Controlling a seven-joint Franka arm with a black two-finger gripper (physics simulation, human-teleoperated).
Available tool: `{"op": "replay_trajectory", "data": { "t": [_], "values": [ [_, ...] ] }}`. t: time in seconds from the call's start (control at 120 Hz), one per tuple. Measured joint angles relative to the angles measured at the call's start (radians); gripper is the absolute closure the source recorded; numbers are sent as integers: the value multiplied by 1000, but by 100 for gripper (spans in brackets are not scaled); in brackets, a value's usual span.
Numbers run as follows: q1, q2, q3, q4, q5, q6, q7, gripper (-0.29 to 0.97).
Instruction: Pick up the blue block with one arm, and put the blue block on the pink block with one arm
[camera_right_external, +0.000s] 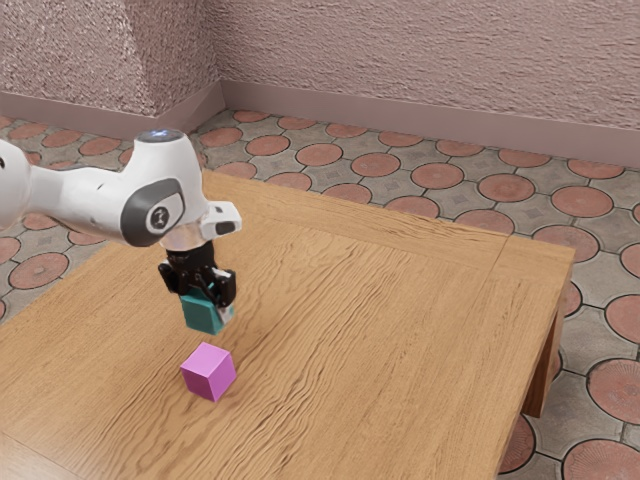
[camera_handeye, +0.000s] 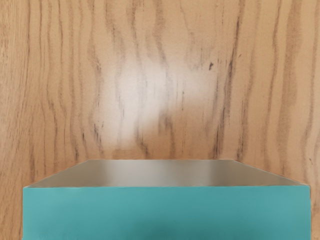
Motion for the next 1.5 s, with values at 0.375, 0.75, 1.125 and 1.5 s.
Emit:
{"op": "replay_trajectory", "data": {
  "t": [0.375, 0.75, 1.125, 1.5],
  "values": [
    [27, -91, -17, -145, 29, 6, -159, 38],
    [36, -115, -77, -199, 54, 9, -253, 37],
    [-16, -133, -80, -226, 63, 38, -279, 35],
    [1, -133, -77, -225, 59, 46, -278, 25]
  ]
}}
